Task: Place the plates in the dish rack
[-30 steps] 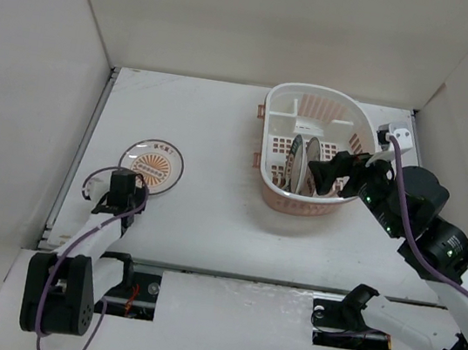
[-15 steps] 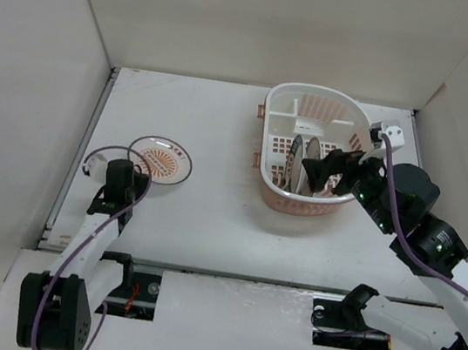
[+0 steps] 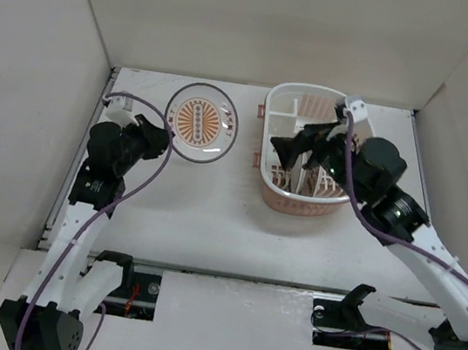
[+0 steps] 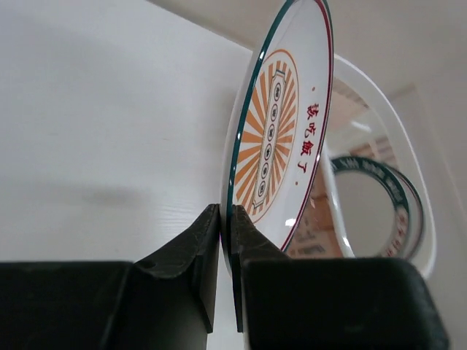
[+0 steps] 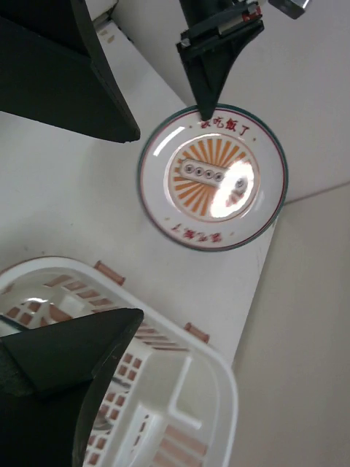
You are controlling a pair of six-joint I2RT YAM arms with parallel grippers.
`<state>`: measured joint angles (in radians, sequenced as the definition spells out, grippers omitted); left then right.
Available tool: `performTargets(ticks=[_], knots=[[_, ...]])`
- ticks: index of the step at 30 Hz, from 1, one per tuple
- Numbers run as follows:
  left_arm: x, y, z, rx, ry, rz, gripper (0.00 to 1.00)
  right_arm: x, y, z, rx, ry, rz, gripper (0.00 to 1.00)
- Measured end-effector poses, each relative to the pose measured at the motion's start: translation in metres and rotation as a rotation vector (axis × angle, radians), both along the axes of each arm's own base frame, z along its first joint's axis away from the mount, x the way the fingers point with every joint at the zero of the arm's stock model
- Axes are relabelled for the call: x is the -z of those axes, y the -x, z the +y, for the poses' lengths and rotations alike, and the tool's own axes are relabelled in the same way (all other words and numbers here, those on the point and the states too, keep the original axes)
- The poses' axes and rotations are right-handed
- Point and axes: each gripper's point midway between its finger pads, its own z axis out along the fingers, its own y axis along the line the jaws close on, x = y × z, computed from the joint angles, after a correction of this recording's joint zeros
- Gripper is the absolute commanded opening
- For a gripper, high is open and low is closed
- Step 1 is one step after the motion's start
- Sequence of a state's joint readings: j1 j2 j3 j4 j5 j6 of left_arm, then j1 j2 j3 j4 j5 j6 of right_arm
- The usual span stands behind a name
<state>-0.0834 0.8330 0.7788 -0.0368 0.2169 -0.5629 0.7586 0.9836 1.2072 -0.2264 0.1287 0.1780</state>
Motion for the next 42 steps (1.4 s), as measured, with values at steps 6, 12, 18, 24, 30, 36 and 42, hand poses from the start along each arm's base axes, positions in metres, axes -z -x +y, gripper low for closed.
performTargets(ticks=[6, 12, 18, 24, 30, 36, 42], knots=[[-0.031, 0.028, -0.037, 0.273, -0.037, -0.144, 0.0, 0.006, -0.053, 0.037, -0.15, 0.05, 0.007, 0.99], [-0.051, 0.042, -0.052, 0.392, -0.047, -0.232, 0.0, 0.013, -0.07, 0.048, -0.314, 0.058, 0.028, 0.99], [-0.057, 0.045, -0.059, 0.441, -0.036, -0.26, 0.0, 0.025, -0.066, 0.065, -0.488, 0.054, 0.062, 0.99], [-0.06, 0.043, -0.059, 0.44, -0.019, -0.266, 0.0, 0.059, -0.07, 0.081, -0.562, 0.062, 0.154, 0.99], [-0.067, 0.042, -0.058, 0.435, -0.001, -0.285, 0.0, 0.093, -0.069, 0.097, -0.65, 0.045, 0.276, 0.36], [-0.063, 0.035, -0.049, 0.385, -0.014, -0.279, 0.35, 0.103, -0.061, 0.105, -0.698, -0.036, 0.42, 0.0], [-0.068, 0.019, -0.024, 0.206, -0.023, -0.204, 1.0, 0.07, -0.075, 0.07, -0.395, -0.072, 0.397, 0.0]])
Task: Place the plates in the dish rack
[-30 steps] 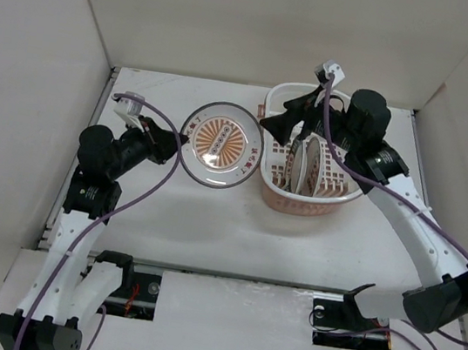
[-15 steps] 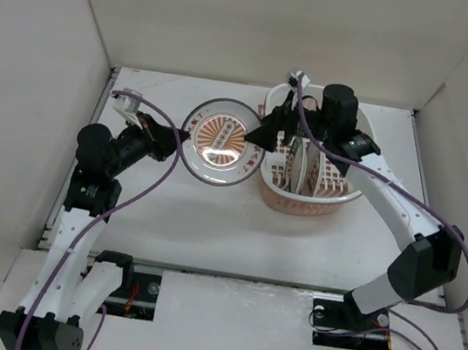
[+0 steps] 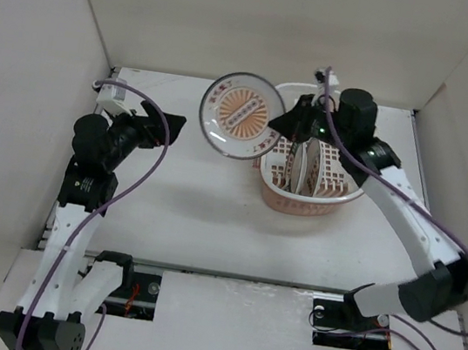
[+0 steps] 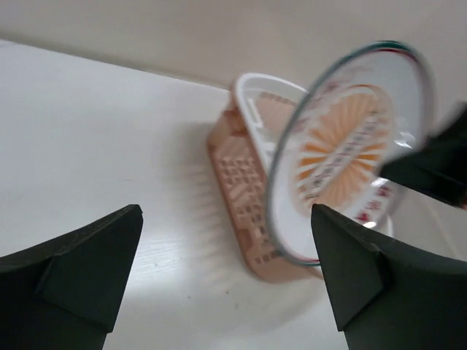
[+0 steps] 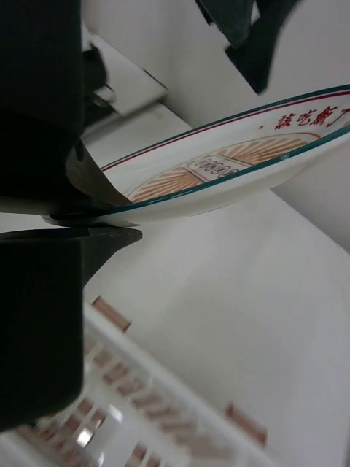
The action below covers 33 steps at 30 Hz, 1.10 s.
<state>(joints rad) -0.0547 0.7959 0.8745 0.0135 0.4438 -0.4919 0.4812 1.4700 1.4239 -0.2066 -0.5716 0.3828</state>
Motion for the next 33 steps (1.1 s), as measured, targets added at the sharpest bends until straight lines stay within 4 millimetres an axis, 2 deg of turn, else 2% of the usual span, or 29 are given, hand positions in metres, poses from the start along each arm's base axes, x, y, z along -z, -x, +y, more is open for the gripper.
performTargets(ticks=[2, 3, 6, 8, 11, 14, 18, 22, 25, 33], knots=[[-0.003, -0.009, 0.014, -0.092, -0.007, 0.031, 1.0, -0.015, -0.007, -0.032, 0.21, 0.055, -0.043, 0.0], [-0.004, -0.012, 0.021, -0.136, -0.012, 0.043, 1.0, -0.039, 0.002, -0.047, 0.293, 0.061, -0.096, 0.0], [0.0, -0.018, 0.039, -0.239, -0.028, 0.073, 1.0, -0.089, 0.022, -0.099, 0.551, 0.09, -0.202, 0.0], [0.006, -0.019, 0.045, -0.275, -0.039, 0.094, 1.0, -0.114, 0.034, -0.137, 0.715, 0.1, -0.251, 0.0], [0.016, -0.02, 0.048, -0.293, -0.05, 0.117, 1.0, -0.122, 0.042, -0.197, 0.972, 0.164, -0.261, 0.0], [0.028, -0.021, 0.048, -0.29, -0.067, 0.149, 1.0, -0.106, 0.045, -0.239, 1.148, 0.287, -0.229, 0.0], [0.039, -0.021, 0.046, -0.281, -0.081, 0.176, 1.0, -0.064, 0.038, -0.263, 1.25, 0.486, -0.164, 0.0], [0.039, -0.019, 0.041, -0.26, -0.094, 0.171, 1.0, -0.013, 0.027, -0.264, 1.234, 0.662, -0.092, 0.0], [0.038, -0.017, 0.036, -0.245, -0.102, 0.167, 1.0, 0.013, 0.023, -0.262, 1.211, 0.736, -0.059, 0.0], [0.033, -0.011, 0.035, -0.249, -0.114, 0.143, 1.0, 0.05, 0.011, -0.26, 1.192, 0.831, -0.011, 0.0]])
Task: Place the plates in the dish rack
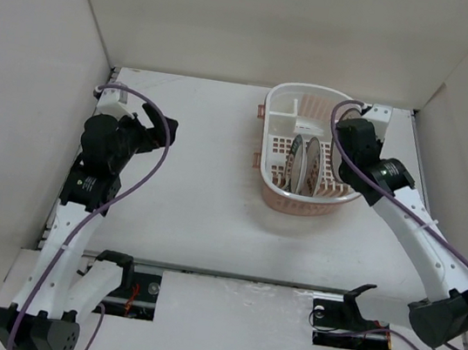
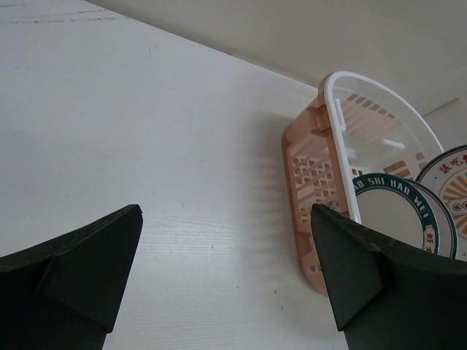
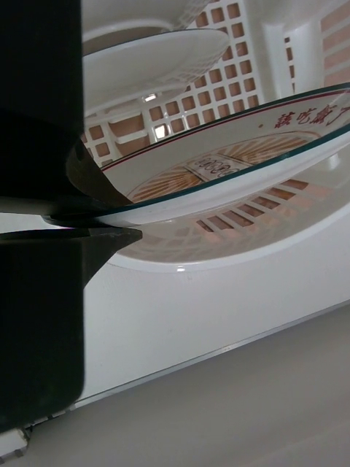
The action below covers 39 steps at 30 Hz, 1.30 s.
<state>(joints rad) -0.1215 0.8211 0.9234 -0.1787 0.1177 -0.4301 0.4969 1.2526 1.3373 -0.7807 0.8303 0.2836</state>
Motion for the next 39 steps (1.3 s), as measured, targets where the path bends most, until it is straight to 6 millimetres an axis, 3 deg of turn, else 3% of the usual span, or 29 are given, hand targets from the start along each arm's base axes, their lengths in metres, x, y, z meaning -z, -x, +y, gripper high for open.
performTargets(ticks=[22, 39], knots=[[0.001, 0.001, 0.003, -0.018, -0.017, 0.0, 1.0, 0.068, -0.014, 0.006, 0.032, 0.01, 0.143, 0.0], [0.0, 0.002, 0.006, -0.031, -0.02, -0.002, 1.0, 0.091, -0.006, 0.018, 0.031, -0.008, 0.171, 0.0]])
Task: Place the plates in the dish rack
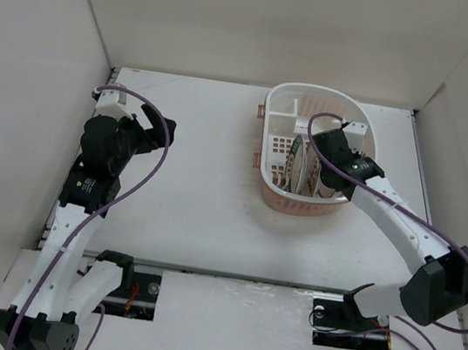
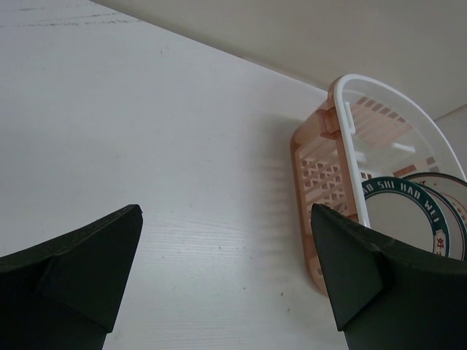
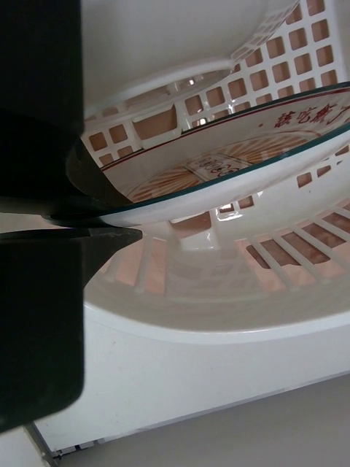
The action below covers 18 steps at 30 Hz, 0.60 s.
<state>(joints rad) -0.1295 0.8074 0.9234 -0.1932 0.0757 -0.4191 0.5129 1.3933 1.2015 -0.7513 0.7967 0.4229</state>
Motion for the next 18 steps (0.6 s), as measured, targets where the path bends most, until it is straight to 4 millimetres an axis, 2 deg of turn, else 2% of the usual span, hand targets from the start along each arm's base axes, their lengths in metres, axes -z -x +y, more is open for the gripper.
performTargets(ticks=[14, 18], knots=[[0.0001, 0.0001, -0.0001, 0.0, 0.0, 0.0, 1.0, 0.0018, 0.0024, 0.0023, 0.014, -0.001, -0.008, 0.05], [0.0001, 0.0001, -0.0001, 0.0, 0.0, 0.0, 1.0, 0.0019, 0.0044, 0.0028, 0.019, 0.004, -0.009, 0.11]])
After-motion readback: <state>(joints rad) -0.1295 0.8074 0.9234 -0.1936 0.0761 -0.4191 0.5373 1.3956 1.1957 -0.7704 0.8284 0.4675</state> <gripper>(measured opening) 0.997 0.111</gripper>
